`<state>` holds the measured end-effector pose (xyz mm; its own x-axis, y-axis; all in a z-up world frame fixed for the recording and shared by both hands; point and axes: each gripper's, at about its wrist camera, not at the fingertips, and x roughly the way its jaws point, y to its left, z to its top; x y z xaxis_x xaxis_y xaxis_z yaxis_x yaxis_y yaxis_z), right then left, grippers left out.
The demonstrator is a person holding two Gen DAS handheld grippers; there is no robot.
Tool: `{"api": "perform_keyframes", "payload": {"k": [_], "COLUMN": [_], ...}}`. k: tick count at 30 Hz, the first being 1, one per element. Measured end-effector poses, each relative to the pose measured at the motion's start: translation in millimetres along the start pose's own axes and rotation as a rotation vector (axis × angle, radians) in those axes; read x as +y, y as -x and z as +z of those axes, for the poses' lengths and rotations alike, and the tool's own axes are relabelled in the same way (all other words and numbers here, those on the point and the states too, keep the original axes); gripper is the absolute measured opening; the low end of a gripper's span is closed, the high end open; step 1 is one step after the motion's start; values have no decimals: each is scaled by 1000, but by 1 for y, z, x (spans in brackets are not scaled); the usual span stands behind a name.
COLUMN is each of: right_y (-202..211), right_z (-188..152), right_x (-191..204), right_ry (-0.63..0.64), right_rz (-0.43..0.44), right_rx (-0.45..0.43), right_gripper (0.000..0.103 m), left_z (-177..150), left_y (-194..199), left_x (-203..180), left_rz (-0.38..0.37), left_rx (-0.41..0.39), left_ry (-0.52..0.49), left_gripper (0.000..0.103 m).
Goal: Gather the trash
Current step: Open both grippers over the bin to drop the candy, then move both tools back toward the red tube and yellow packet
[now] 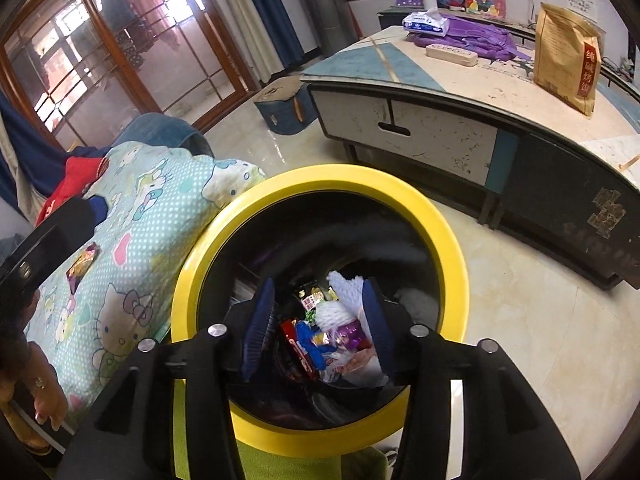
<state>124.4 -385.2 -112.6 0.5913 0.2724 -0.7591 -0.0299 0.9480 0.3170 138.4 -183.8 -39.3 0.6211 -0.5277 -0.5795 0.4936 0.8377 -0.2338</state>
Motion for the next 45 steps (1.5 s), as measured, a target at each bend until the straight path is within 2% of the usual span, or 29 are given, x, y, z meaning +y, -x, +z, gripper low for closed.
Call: {"api": "perform_keyframes", "payload": {"k": [1, 2, 3, 5, 11, 20, 36, 45], "right_y": [1, 2, 3, 7, 19, 25, -12, -50], "right_z": [1, 1, 3, 4, 9, 11, 13, 11], "right_x": [1, 1, 4, 8, 28, 62, 178, 247], "right_ry": [-1, 2, 10, 26, 78, 139, 278, 304], "right_rz": [2, 4, 6, 12, 48, 97, 246, 327], "right_rx": [-8, -14, -24, -46, -116, -157, -46, 57], "right_gripper": [50, 52, 54, 59, 66, 71, 72, 72], "left_z": [0, -1, 0, 0, 2, 4, -3, -11], "left_y": [2, 4, 6, 12, 27, 56, 116, 146], "left_x": [3, 6, 8, 13, 30, 69, 167, 225], "left_rz": [7, 11, 15, 33, 94, 194, 386, 461], "left_rx": [-4, -10, -15, -29, -60, -119, -199, -199], "left_ry": [9, 23, 35, 49, 94, 172, 377, 496], "left_gripper": [73, 84, 89, 92, 92, 92, 92, 92]}}
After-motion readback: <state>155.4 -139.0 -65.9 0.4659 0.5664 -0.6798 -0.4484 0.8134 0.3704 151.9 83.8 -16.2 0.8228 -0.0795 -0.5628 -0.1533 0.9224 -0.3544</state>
